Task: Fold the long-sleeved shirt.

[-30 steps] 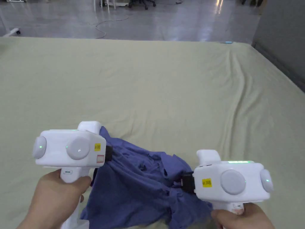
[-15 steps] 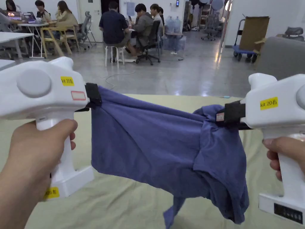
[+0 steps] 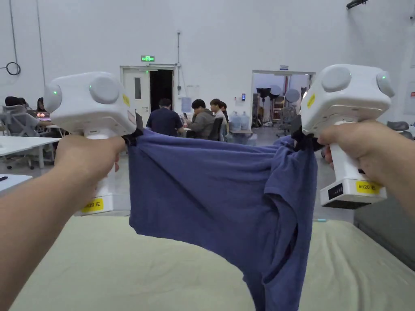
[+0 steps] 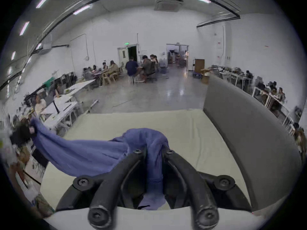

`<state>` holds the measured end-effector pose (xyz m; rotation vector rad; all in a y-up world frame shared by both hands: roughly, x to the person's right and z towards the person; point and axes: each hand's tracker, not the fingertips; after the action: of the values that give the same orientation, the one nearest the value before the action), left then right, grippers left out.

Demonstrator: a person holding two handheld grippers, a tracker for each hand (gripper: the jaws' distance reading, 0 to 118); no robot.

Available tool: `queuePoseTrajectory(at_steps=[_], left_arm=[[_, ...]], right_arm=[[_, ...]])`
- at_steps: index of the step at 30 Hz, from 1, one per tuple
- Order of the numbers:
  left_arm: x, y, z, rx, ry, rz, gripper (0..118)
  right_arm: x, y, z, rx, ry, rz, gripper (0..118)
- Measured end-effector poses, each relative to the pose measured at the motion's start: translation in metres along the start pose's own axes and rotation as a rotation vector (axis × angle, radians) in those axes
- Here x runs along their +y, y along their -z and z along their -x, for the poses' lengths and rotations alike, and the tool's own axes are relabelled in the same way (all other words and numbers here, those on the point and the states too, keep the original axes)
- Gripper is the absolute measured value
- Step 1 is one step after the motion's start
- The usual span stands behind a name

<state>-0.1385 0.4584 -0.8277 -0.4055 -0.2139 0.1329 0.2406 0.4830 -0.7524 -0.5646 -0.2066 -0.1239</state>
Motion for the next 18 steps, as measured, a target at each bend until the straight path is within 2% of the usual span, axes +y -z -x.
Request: queuePoseTrajectory(at_steps=[3, 5, 9, 13, 18], left_arm=[[0.002, 0.041, 0.014, 0.011, -0.047, 0.026, 2], [-0.001, 0.061, 0.022, 0.024, -0.072, 0.029, 2], [-0.034, 0.104, 0.041, 0.027, -0.087, 0.047, 2], [-0.107, 0.155, 0.060, 0.041, -0.056, 0.187, 2], [-0.241, 0.197, 0.093, 0.038, -0.103, 0.450, 2]], right_arm=[[-0.001, 0.022, 0.000, -0.031, -0.008, 0.007, 12], [-0.001, 0.049, -0.003, -0.017, -0.002, -0.003, 12], [-0.036, 0.108, -0.006, -0.020, -0.041, 0.021, 11], [-0.112, 0.189, -0.017, 0.009, -0.047, 0.173, 11], [-0.257, 0.254, -0.030, 0.022, -0.040, 0.410, 8]])
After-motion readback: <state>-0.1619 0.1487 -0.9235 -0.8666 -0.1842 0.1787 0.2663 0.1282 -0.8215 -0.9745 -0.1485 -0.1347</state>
